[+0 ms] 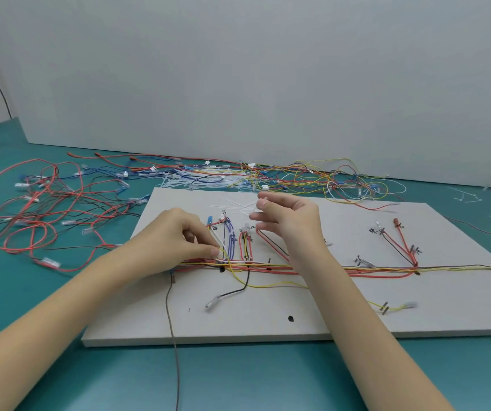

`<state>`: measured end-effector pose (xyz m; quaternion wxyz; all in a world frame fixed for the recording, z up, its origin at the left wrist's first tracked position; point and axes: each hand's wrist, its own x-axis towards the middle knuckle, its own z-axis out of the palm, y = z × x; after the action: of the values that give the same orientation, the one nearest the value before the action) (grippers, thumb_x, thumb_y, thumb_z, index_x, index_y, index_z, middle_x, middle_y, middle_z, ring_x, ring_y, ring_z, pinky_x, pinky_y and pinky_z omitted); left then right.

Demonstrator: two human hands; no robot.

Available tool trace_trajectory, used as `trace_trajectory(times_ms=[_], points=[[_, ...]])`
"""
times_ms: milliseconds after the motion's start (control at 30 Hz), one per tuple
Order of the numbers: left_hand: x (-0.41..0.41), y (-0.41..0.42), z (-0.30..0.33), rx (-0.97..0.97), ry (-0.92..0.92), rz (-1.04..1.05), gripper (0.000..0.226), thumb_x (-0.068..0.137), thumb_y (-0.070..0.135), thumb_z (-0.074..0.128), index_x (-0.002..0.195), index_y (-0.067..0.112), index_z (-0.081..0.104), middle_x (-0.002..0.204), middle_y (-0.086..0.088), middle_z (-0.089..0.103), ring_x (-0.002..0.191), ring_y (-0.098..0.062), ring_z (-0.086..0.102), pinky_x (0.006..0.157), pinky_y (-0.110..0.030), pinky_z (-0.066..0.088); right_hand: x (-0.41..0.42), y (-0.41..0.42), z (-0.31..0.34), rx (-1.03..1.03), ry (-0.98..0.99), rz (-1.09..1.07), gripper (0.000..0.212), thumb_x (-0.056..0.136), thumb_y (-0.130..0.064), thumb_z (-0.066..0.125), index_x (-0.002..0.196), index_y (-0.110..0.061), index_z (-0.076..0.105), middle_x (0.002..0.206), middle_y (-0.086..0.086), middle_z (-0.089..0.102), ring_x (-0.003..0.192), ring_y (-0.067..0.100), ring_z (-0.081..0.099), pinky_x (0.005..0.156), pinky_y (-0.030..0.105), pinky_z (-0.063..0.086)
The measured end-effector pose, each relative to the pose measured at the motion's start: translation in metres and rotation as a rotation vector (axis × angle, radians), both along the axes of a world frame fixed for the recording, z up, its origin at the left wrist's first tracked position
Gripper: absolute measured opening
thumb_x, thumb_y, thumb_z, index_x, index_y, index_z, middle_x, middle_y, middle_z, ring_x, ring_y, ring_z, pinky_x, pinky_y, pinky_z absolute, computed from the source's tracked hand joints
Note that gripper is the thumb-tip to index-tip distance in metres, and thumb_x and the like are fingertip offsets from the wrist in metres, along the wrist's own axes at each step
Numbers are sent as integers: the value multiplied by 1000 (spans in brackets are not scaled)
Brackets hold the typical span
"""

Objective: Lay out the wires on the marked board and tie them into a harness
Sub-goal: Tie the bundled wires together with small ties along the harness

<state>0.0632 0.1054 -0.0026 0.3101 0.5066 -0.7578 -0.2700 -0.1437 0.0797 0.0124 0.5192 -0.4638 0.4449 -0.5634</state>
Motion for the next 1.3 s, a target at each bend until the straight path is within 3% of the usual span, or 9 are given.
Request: trace_trajectory(times_ms=[167,333,500,667,767,867,1033,1233,1300], points=[[-3,0,0,29,36,25,18,66,15,89,63,23,73,56,11,65,49,-1,51,48,-8,35,6,-6,-2,-87,136,-33,11,88,3,64,92,-5,70,72,6,67,57,14,66,54,26,53],[-1,2,4,25,-48,22,19,71,17,86,65,32,76,62,11,69,52,-2,52,49,-10,37,16,-9,-5,-170,267,0,12,88,3,64,91,-6,71,72,5,67,59,14,65,51,22,52],[1,4,5,15,-154,15,24,74,15,78,70,39,78,78,6,68,75,-14,61,68,-29,50,25,-12,-10,-211,363,72,14,88,2,64,91,-9,71,68,0,65,63,15,66,55,25,54],[4,6,8,45,-237,-39,15,65,35,86,74,42,76,84,15,64,85,-1,56,77,-20,46,29,-12,-18,-235,438,128,15,87,3,64,89,-11,72,69,2,66,62,16,65,54,24,52],[4,5,9,48,-237,-62,21,66,31,88,72,45,74,84,13,66,84,-4,57,80,-28,48,30,-9,-23,-259,510,156,15,87,0,65,89,-12,73,68,-1,67,59,8,64,57,28,52],[4,4,11,61,-181,-75,27,68,26,88,69,48,72,80,10,66,77,-10,57,77,-36,50,30,-7,-24,-266,512,147,14,87,0,65,91,-11,74,71,1,68,61,11,66,63,37,56],[5,4,10,74,-157,-91,25,69,24,87,72,45,75,79,10,67,74,-8,57,77,-36,50,29,-4,-24,-227,473,191,11,86,0,67,91,-7,73,80,17,71,65,21,66,61,45,55],[3,3,5,34,-172,-58,23,71,17,82,71,39,76,71,11,69,70,-10,60,70,-33,52,30,-4,-27,-195,496,237,12,86,4,65,96,3,72,72,14,68,58,16,64,52,21,49],[2,3,4,21,-173,-61,27,71,15,80,69,41,74,69,13,69,68,-10,61,65,-28,51,32,-3,-26,-198,516,260,13,85,6,65,95,2,73,68,11,67,56,13,62,54,22,50]])
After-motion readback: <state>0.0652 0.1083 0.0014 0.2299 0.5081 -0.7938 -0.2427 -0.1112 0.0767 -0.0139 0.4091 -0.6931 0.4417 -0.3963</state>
